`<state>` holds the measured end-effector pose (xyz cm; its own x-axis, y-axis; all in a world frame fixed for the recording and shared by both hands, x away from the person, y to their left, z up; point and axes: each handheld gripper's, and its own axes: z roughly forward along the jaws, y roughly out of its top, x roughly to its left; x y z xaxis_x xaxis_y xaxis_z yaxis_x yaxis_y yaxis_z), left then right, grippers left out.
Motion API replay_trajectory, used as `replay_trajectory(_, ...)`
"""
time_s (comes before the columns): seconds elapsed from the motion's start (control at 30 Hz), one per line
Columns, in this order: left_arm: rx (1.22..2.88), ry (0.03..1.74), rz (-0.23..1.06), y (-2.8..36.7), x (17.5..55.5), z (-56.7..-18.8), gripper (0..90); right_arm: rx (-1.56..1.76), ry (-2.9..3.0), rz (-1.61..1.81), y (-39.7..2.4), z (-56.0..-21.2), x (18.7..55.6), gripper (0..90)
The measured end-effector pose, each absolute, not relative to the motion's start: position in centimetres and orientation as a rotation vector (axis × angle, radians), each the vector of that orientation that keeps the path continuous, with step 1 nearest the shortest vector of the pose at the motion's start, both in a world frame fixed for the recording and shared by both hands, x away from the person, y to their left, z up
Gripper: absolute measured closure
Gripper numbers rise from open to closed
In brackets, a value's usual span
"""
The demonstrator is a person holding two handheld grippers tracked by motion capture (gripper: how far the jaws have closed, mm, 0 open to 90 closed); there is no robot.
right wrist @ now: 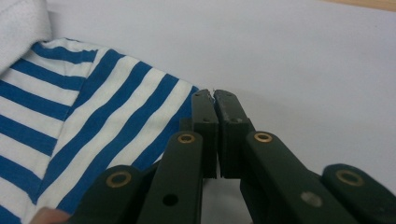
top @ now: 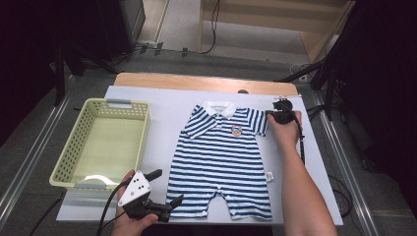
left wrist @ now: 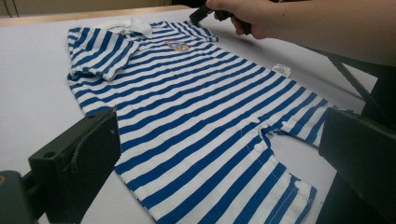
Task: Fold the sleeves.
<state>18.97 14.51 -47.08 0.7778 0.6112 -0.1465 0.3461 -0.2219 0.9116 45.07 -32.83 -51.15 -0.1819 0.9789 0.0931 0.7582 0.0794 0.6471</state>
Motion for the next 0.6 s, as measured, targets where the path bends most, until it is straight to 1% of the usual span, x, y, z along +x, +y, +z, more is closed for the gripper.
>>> replay_trajectory(0.37,1.836,0.734,0.29,14.5,19.0,-47.1,0.0,1.658,1.967,0.948,-32.8,-49.4,44.1,85.8)
replay_trajectory(0.6,1.833,0.73,0.294,14.5,18.9,-47.0,0.0,1.597,1.986,1.012,-31.7,-48.7,43.2,85.8)
